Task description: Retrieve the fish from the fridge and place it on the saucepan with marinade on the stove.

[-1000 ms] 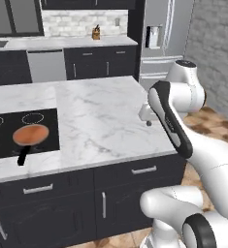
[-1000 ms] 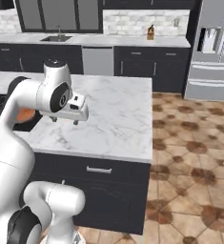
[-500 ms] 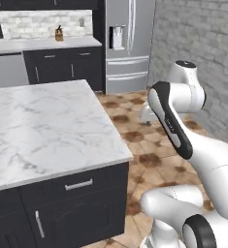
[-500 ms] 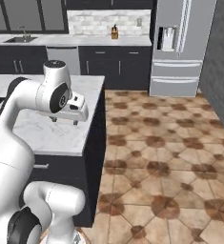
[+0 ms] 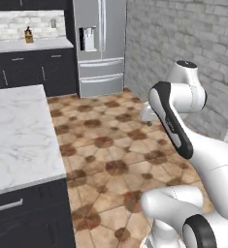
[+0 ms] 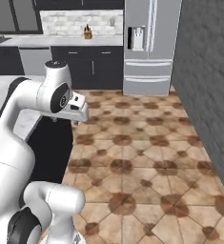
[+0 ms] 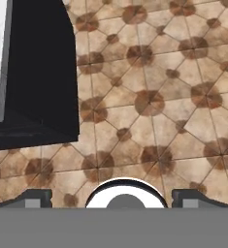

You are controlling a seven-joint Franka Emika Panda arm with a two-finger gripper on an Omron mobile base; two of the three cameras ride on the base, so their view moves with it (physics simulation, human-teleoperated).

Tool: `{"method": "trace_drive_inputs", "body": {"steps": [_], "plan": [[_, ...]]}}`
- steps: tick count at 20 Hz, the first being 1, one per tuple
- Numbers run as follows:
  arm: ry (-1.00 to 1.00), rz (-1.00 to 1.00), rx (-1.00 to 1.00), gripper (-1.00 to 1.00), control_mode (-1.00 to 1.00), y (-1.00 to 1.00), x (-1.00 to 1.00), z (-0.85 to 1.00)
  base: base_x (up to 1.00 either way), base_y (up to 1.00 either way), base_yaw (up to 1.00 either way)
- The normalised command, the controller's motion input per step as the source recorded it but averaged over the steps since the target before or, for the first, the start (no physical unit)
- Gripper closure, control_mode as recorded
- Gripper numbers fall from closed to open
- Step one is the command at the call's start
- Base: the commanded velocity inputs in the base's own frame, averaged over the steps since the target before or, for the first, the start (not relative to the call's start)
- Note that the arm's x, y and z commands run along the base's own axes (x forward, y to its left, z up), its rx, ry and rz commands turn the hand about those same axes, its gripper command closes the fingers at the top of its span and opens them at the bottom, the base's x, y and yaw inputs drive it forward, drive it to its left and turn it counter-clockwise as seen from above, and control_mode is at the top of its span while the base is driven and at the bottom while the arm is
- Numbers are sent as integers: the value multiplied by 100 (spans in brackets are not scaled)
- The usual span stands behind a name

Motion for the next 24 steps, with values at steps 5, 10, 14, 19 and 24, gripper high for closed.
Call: {"method": "trace_drive_inputs", "body": {"steps": [5, 10, 14, 19, 24], "plan": [[0, 0, 0, -100, 100, 0, 0, 0, 90, -100, 0], [0, 0, 0, -100, 100, 0, 0, 0, 100, -79, 4], [0, 0, 0, -100, 100, 0, 0, 0, 100, -28, 9], [0, 0, 0, -100, 100, 0, 0, 0, 100, 0, 4], [0, 0, 0, -100, 100, 0, 0, 0, 100, 2, 5]]}}
